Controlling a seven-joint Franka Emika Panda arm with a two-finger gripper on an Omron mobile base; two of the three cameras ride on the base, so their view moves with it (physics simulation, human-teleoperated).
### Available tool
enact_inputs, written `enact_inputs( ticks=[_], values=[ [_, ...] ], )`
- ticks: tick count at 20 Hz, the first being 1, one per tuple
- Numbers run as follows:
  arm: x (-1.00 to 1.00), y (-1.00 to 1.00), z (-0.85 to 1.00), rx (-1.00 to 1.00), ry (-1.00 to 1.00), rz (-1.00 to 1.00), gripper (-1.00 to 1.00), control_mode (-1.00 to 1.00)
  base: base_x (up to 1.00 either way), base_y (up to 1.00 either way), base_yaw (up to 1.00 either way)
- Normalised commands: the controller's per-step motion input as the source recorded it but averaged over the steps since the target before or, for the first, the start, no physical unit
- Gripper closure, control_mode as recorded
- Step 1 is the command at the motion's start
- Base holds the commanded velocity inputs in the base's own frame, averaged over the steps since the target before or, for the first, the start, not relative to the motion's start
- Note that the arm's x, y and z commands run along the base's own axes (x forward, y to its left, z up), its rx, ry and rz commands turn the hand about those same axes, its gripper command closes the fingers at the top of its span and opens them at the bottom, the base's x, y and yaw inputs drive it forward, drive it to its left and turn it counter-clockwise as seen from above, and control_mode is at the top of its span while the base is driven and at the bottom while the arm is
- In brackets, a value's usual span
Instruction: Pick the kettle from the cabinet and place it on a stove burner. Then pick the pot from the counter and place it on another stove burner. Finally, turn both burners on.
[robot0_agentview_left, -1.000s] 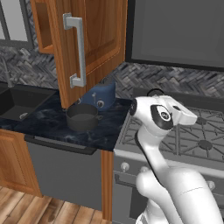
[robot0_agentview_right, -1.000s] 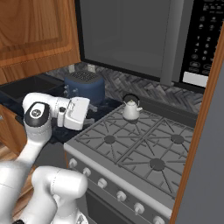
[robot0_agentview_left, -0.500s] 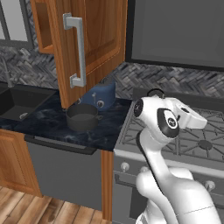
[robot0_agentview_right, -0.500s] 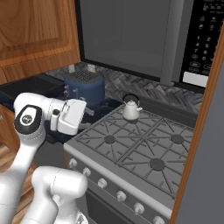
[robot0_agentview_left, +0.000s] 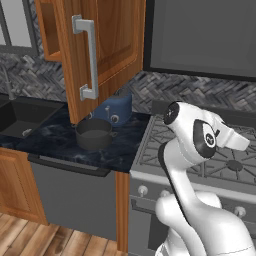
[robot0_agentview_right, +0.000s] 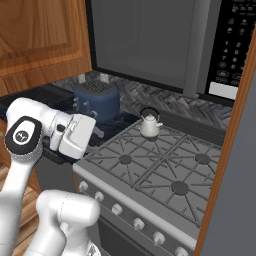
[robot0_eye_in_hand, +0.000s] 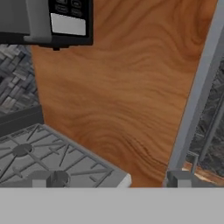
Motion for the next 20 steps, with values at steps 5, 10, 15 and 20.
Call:
enact_inputs(
  ticks=[5, 10, 15, 20],
  values=[
    [-0.30, 0.00, 0.08, 0.14, 0.02, 0.00, -1.00, -1.00, 0.00, 0.00, 0.00],
    [-0.19, 0.01, 0.06, 0.11, 0.01, 0.00, -1.00, -1.00, 0.00, 0.00, 0.00],
    [-0.08, 0.03, 0.00, 0.08, 0.01, 0.00, -1.00, -1.00, 0.00, 0.00, 0.00],
    [-0.08, 0.10, 0.00, 0.02, 0.00, 0.00, -1.00, -1.00, 0.00, 0.00, 0.00]
  ],
)
